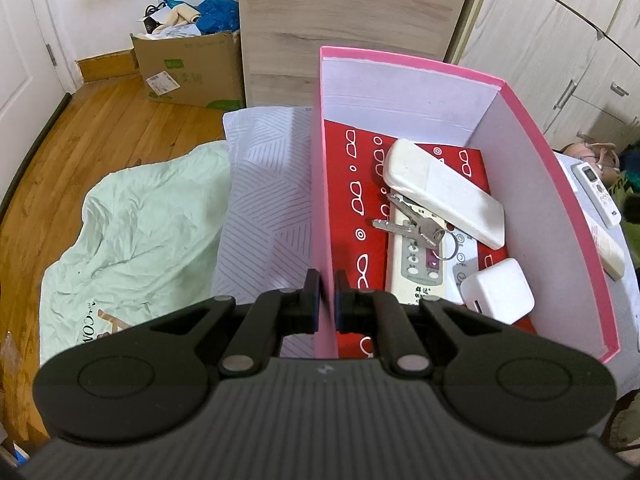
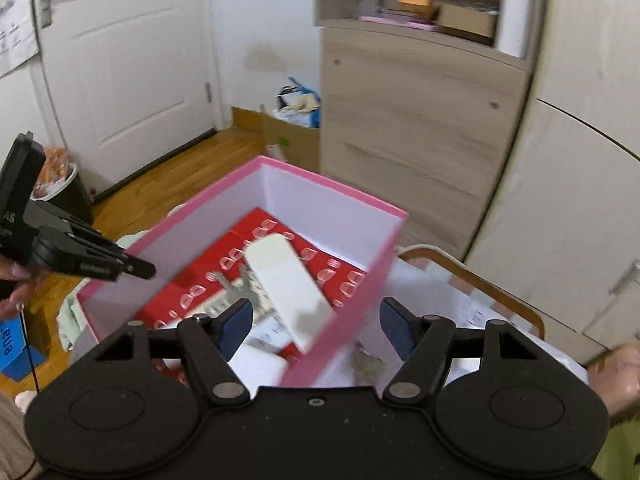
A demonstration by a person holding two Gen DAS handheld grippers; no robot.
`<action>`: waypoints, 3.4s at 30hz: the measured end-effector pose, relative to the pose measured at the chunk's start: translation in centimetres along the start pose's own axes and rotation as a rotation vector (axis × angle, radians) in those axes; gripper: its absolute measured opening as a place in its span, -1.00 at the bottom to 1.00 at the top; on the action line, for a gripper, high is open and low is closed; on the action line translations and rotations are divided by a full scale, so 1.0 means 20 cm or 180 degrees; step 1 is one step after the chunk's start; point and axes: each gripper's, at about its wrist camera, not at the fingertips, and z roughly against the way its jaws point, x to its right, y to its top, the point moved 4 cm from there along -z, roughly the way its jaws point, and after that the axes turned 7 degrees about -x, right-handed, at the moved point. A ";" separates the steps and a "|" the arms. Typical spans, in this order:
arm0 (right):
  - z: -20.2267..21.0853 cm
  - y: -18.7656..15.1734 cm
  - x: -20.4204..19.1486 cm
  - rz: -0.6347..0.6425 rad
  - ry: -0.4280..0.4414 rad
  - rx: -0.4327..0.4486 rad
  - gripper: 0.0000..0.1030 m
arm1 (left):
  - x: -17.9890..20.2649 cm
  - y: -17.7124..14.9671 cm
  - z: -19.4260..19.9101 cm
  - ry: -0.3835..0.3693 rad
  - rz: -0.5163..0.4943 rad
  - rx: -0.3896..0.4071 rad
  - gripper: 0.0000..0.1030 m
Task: Organize rigid objects
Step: 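Move the right tool back and grasp the second set of keys, then carry the keys into the pink box and release them beside the cream remote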
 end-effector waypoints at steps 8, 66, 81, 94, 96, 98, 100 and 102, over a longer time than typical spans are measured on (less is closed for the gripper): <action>-0.02 -0.31 0.20 -0.0054 -0.0213 -0.0045 0.25 | 0.00 0.01 0.00 0.0016 0.0043 -0.0011 -0.87; -0.12 -0.09 0.28 -0.0931 -0.0052 0.0834 -0.52 | 0.00 0.00 0.00 0.0017 0.0112 -0.0014 -0.88; 0.10 0.08 0.03 -0.0929 -0.0004 0.1282 -0.52 | 0.01 0.01 -0.01 0.0074 0.0103 -0.0031 -0.89; -0.25 0.18 -0.12 -0.0741 0.0020 0.0812 -0.52 | 0.01 -0.01 -0.03 0.0098 0.0053 -0.0041 -0.89; -0.32 0.20 -0.14 -0.0689 -0.0057 0.0714 -0.52 | 0.03 -0.01 -0.02 0.0128 0.0005 -0.0028 -0.89; -0.39 0.21 -0.17 -0.0565 -0.0213 0.0623 -0.52 | 0.03 -0.01 -0.02 0.0143 -0.0029 -0.0018 -0.89; -0.45 0.22 -0.19 -0.0428 -0.0440 0.0515 -0.52 | 0.03 -0.01 -0.01 0.0131 -0.0033 -0.0021 -0.89; -0.51 0.23 -0.20 -0.0338 -0.0615 0.0366 -0.52 | 0.03 -0.01 -0.01 0.0116 -0.0030 -0.0024 -0.89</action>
